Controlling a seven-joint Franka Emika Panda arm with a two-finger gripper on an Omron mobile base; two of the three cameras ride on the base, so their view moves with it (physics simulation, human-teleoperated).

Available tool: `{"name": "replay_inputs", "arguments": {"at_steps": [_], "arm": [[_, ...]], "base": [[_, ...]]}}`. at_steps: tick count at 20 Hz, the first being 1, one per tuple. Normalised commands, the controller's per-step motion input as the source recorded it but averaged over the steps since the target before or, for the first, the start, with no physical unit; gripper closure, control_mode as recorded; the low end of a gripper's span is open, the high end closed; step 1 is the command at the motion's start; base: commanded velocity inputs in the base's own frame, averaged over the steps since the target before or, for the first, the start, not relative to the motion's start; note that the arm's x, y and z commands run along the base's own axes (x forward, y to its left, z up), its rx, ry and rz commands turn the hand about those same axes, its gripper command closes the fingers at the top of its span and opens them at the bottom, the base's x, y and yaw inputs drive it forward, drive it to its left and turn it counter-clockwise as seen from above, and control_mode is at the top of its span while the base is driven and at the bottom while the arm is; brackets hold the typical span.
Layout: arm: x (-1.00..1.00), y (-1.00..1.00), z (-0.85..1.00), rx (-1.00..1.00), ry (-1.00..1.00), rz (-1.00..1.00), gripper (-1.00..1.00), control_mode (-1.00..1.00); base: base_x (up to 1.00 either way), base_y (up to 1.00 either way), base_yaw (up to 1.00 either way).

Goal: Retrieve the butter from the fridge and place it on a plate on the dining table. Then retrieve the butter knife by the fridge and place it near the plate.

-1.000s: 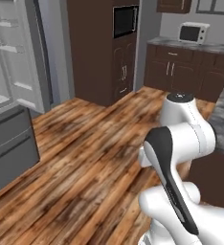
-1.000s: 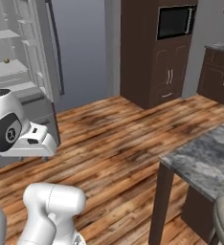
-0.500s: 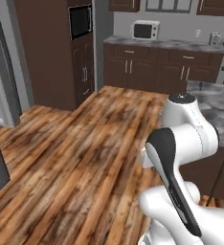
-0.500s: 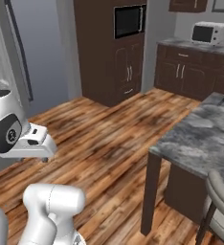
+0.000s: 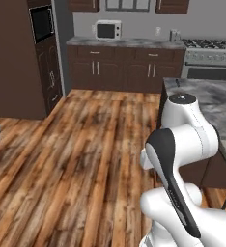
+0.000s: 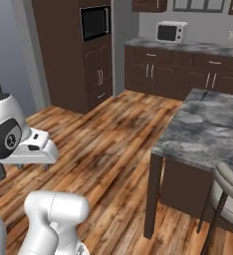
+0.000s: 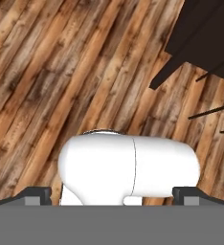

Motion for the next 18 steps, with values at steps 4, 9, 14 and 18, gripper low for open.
{"name": "replay_inputs", "arguments": {"at_steps": [4,9,14,18], "arm": [[0.0,0.0,0.0,0.0,0.0,0.0,-1.0,1.0],[0.0,0.0,0.0,0.0,0.0,0.0,-1.0,1.0],[0.0,0.0,0.0,0.0,0.0,0.0,-1.0,1.0],[0.0,0.0,0.0,0.0,0.0,0.0,-1.0,1.0]], "base": [[0.17,0.03,-0.11],[0.28,0.14,-0.09],[0.25,0.65,-0.22],[0.34,0.36,-0.21]]}}
